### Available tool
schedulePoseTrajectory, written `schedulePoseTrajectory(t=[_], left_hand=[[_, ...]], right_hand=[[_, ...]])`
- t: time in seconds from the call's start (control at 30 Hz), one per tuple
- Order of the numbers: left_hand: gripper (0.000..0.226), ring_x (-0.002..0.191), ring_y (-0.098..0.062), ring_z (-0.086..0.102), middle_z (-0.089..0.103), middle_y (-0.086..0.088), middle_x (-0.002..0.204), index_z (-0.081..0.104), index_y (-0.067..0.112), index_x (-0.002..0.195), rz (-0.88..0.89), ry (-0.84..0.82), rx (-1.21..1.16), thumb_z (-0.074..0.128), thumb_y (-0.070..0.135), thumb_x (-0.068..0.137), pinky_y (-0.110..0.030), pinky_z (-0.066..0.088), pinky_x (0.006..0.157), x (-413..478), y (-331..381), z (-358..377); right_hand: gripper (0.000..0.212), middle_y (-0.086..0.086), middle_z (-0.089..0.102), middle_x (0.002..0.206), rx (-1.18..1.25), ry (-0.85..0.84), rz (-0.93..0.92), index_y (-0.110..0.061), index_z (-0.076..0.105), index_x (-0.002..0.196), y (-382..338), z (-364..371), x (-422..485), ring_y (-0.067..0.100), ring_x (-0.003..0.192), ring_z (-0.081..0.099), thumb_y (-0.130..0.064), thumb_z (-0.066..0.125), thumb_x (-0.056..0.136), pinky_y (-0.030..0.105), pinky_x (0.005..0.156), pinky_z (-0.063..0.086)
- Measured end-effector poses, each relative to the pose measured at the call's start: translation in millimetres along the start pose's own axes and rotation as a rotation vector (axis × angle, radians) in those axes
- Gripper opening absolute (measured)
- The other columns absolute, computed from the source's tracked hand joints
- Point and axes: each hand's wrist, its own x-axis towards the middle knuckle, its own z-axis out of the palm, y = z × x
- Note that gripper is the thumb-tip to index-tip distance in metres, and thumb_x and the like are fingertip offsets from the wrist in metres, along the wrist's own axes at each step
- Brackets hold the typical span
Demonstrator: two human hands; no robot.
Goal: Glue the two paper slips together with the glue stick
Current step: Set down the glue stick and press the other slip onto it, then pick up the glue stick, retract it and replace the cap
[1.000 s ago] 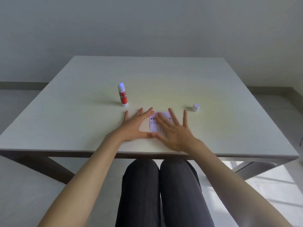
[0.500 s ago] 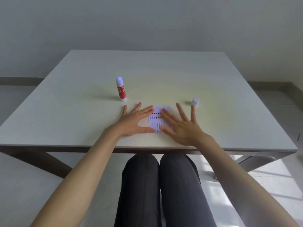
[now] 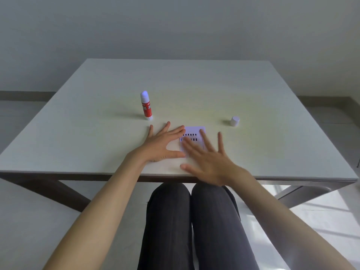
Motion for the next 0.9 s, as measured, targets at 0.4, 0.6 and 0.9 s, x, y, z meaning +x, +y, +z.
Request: schedulePoseTrajectory(t=[0.4, 0.6, 0.9], left_hand=[[0.082, 0.145, -0.007, -0.013, 0.007, 0.027, 0.155, 0.015, 0.038, 0.147, 0.012, 0.006, 0.003, 0.054, 0.061, 0.079, -0.052, -0.020, 0.110, 2, -3, 3], [0.087, 0.144, -0.006, -0.017, 0.006, 0.016, 0.158, -0.001, 0.041, 0.147, -0.004, 0.029, 0.013, 0.054, 0.059, 0.081, -0.046, -0.020, 0.112, -1, -4, 5], [0.052, 0.119, -0.014, 0.054, 0.058, -0.001, 0.130, 0.051, 0.015, 0.131, -0.259, 1.154, -0.570, 0.068, 0.023, 0.082, -0.026, 0.042, 0.100, -11, -12, -22]], right_hand=[[0.085, -0.020, -0.009, 0.158, -0.002, -0.020, -0.029, -0.036, -0.010, 0.147, -1, -1, 3, 0.018, 0.145, -0.021, -0.078, -0.007, 0.074, 0.056, 0.108, -0.025], [0.072, -0.018, -0.009, 0.159, 0.027, -0.002, 0.150, -0.035, -0.009, 0.148, 31, -4, 18, 0.025, 0.148, -0.011, -0.068, 0.011, 0.087, 0.059, 0.114, -0.012], [0.072, -0.015, -0.018, 0.158, 0.114, 0.170, 0.144, -0.040, -0.018, 0.145, 27, -3, 8, 0.018, 0.147, -0.013, -0.070, 0.002, 0.083, 0.053, 0.117, -0.007]])
